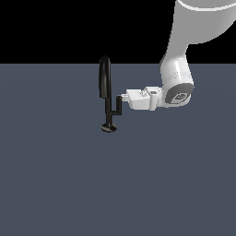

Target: Turn on the faucet by rotating a designated handle.

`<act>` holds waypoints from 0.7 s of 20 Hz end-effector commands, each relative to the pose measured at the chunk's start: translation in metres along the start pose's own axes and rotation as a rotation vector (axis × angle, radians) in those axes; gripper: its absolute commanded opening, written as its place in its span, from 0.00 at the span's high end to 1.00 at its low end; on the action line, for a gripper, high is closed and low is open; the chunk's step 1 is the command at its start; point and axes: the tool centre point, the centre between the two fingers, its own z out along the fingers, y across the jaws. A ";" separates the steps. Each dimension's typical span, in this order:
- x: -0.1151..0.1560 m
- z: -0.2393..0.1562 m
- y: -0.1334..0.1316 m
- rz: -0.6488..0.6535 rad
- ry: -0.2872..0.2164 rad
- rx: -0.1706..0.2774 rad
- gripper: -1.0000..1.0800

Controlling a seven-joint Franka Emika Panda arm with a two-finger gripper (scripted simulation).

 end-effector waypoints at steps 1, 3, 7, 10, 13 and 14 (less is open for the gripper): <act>-0.004 0.000 0.007 0.000 -0.002 -0.005 1.00; -0.005 0.000 0.012 0.000 -0.002 -0.005 1.00; -0.008 0.000 0.021 0.000 -0.002 -0.005 1.00; -0.007 0.000 0.020 -0.003 0.000 -0.001 1.00; -0.003 0.000 0.028 -0.003 -0.001 -0.002 1.00; -0.002 0.000 0.031 -0.002 -0.001 -0.002 1.00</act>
